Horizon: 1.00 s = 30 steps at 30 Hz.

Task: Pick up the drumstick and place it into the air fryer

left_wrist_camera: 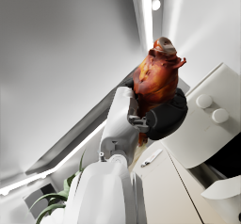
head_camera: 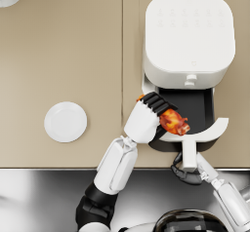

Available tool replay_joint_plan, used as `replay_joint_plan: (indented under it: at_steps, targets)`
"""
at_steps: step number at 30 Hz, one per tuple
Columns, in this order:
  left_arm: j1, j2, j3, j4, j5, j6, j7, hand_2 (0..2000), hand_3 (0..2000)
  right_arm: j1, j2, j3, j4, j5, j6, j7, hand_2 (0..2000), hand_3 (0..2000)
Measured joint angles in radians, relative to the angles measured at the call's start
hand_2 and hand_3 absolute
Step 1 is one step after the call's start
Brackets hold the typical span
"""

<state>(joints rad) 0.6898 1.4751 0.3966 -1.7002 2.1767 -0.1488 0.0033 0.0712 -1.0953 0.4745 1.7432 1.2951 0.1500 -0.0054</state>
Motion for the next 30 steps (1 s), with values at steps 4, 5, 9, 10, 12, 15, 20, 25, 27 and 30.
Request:
replay_joint_plan:
  at_steps: [4,5,9,10,12,15,20,25,27,30]
  targets:
    - [0.045,0.041,0.043,0.098,0.0,0.0,0.0,2000,2000,-0.001,0.003,-0.004,-0.001,0.0,0.027,-0.002,2000,2000]
    - [0.053,0.049,0.05,0.122,0.0,-0.001,0.0,2000,2000,0.0,0.004,-0.004,-0.001,0.0,0.03,-0.003,2000,2000]
    - [0.064,0.065,0.068,0.185,0.0,0.08,-0.001,0,693,0.0,0.005,-0.002,-0.004,0.0,0.04,-0.004,2000,2000]
    - [0.054,0.061,0.069,0.184,0.0,0.096,-0.001,0,367,0.0,0.006,-0.002,-0.005,0.0,0.045,-0.005,2000,2000]
    - [0.014,0.041,0.057,0.155,0.001,0.116,-0.002,0,0,0.001,0.008,-0.001,-0.006,0.0,0.056,-0.004,2000,2000]
    - [-0.074,-0.005,-0.015,0.067,0.001,0.136,-0.002,0,0,0.001,0.013,0.004,-0.011,0.0,0.082,-0.004,2000,2000]
    - [-0.221,-0.059,-0.212,-0.085,0.0,0.146,-0.003,0,0,0.016,0.056,0.037,-0.003,0.0,0.108,-0.004,2000,2000]
    - [-0.333,-0.068,-0.373,-0.16,0.0,0.148,-0.003,0,0,0.095,0.201,0.178,0.05,-0.001,0.055,0.0,2000,2000]
    - [-0.359,-0.067,-0.42,-0.169,0.0,0.148,-0.003,0,0,0.138,0.236,0.216,0.048,0.0,0.089,-0.003,2000,2000]
    - [-0.388,-0.066,-0.459,-0.175,0.0,0.148,-0.003,0,0,0.213,0.242,0.252,0.003,0.0,0.127,0.001,2000,2000]
